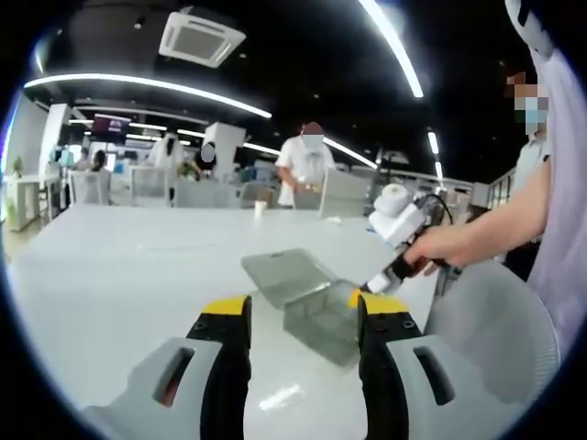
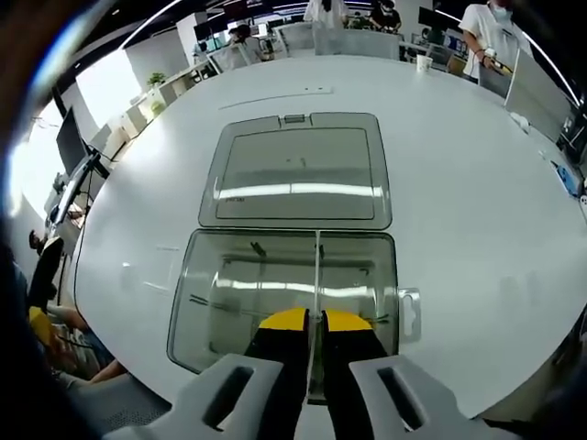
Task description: Insert the divider into the dual guide fixture by aligning both edges with the guide slots and pushing it downward to the bottom, including one-sided entry, uneven engagement, binding, and posture correction.
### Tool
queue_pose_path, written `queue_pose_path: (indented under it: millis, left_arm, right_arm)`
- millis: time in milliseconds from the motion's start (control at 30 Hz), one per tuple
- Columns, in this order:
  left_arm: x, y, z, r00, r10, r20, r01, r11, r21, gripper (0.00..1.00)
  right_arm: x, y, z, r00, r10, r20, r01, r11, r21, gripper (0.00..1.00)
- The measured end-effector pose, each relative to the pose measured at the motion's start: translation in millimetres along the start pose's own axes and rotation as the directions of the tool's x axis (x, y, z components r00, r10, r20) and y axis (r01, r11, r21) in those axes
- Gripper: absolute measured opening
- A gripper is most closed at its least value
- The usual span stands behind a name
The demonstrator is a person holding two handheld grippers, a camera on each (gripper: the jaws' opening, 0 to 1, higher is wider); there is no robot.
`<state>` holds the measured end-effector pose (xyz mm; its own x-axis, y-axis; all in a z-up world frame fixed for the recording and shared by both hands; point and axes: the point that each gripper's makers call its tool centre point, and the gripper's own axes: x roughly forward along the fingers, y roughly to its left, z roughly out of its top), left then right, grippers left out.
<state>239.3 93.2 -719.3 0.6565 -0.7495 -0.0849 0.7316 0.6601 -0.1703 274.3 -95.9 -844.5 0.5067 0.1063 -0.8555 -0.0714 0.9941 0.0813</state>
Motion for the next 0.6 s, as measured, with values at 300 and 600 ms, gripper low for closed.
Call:
queue_pose_path:
  millis: [300,600]
  left_arm:
    - [-1.6,0.8,0.9,1.000,0.003,-0.002,-0.003,1.000,0.003,0.44]
    - [-3.5,2.6,0.9,1.000,0.009,-0.002,-0.009,1.000,0.006,0.44]
  right_arm:
    - [-1.6,0.9,-0.4,1.000,0.008,0.003,-0.008,1.000,0.014,0.00]
    - [-1.6,2.0,0.2,1.000,0.021,0.003,-0.021,1.000,0.005,0.01]
